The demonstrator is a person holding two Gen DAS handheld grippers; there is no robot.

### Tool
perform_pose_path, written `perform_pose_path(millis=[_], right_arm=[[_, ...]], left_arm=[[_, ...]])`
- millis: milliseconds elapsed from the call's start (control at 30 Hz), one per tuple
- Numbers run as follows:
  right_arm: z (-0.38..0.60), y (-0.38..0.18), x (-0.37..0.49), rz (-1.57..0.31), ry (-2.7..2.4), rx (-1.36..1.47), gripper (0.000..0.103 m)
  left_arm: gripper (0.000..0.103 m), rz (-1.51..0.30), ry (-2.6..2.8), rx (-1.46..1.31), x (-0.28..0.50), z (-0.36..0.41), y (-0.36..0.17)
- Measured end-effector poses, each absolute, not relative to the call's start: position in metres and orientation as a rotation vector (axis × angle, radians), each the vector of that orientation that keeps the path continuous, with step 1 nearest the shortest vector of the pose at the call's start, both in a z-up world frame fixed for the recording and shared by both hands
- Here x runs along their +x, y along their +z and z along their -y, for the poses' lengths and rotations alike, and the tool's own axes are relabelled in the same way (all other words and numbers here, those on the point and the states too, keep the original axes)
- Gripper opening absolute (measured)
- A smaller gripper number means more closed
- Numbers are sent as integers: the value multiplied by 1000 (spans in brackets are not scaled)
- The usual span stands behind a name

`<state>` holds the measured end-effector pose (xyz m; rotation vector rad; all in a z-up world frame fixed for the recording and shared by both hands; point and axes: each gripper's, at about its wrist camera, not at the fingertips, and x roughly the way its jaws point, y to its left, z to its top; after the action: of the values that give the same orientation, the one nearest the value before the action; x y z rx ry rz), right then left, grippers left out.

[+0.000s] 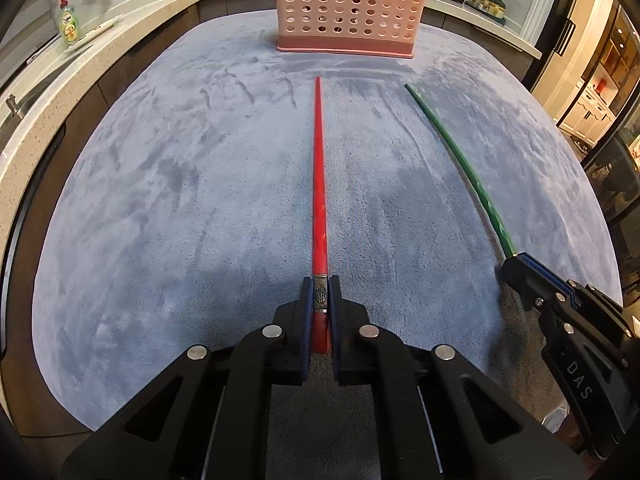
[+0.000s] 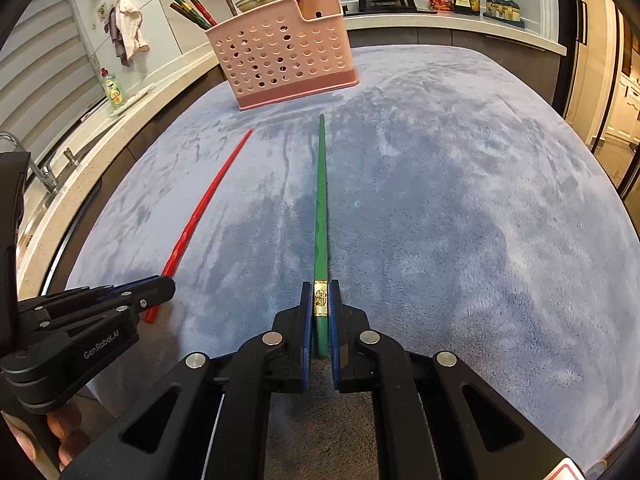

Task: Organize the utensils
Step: 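Lift the red and green chopsticks up toward the pink holder with both tools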

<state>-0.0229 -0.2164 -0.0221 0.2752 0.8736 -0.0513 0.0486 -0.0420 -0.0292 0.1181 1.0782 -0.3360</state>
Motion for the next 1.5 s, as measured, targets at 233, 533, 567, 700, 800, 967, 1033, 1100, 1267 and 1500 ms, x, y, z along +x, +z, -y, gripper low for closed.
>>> perform_pose_path(millis=[233,533,567,700,800,967,1033,1100,1267,1500], right_arm=[[215,4,-27,-817,-26,277,7],[223,57,-26,-691,-27,274,7],[225,65,-25,-671,-28,276,7],[233,87,-20,-612,-36,281,7],[239,103,-14,-571,-41,285,7],[248,122,-4,-522,-50,293,7],[250,126,0,-515,-49,297,7],[251,128,6,-515,-47,305,7],[253,136,19,-505,-29,325,7],[253,154,35,-468,-18,318,7]], left_arm=[[7,-1062,-356,94,46,42,-14],[7,-958,-371,27,53,29,40],[7,-943,-372,22,54,27,47],[7,-886,-366,8,64,24,73],[7,-851,-359,-8,72,21,90],[7,-806,-352,-29,87,17,113],[7,-786,-349,-32,94,17,123],[7,-772,-347,-34,100,17,130],[7,-740,-340,-43,116,17,147],[7,-700,-340,-35,129,24,164]])
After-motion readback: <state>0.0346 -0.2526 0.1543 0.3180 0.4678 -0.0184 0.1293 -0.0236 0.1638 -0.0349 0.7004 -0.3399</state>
